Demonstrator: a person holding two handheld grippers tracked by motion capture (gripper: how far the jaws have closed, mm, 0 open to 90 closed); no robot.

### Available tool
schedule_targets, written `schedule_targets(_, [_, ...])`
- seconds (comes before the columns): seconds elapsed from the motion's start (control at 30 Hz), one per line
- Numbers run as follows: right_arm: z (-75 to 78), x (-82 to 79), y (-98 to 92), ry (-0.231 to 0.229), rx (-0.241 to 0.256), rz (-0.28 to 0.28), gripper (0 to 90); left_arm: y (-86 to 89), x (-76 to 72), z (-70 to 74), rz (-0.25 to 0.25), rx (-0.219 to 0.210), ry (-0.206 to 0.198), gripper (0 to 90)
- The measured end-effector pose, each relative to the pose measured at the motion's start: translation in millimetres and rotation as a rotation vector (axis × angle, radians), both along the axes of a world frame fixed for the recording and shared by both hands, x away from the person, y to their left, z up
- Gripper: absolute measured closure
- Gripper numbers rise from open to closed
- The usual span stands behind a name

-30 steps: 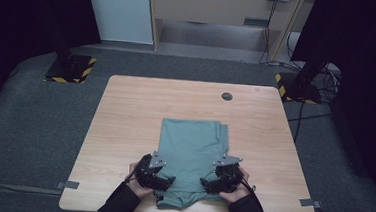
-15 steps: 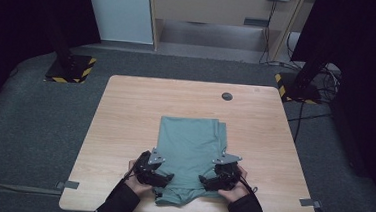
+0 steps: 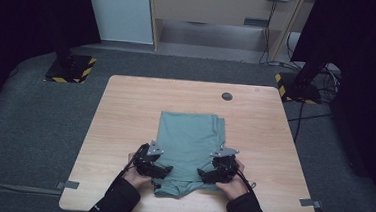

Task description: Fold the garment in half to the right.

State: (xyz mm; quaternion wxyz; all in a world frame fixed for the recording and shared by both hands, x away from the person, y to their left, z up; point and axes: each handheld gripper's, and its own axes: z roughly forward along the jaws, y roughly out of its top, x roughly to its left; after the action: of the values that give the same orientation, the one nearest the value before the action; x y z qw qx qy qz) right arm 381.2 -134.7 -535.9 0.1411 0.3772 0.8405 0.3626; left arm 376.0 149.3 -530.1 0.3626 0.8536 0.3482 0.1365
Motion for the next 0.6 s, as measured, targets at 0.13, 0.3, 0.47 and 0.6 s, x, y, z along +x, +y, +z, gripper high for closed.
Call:
schedule_targets(0.13, [0.2, 2.5, 0.6, 0.002, -0.001, -0.003, 2.8, -1.7, 4.7, 2.5, -0.011, 0.027, 0.018, 19.9])
schedule_targets(0.3, [1.1, 7.5, 2.0, 0.009, -0.011, -0.008, 2.8, -2.3, 12.3, 3.4, -0.011, 0.036, 0.024, 19.7])
schedule_targets(0.47, [0.6, 14.8, 2.3, 0.004, -0.007, -0.007, 2.8, -2.0, 18.9, 3.6, -0.004, 0.038, 0.026, 19.7])
schedule_targets(0.6, [-0.2, 18.4, 2.2, -0.003, 0.001, -0.01, 2.8, -1.2, 22.9, 3.1, 0.006, 0.03, 0.022, 20.0])
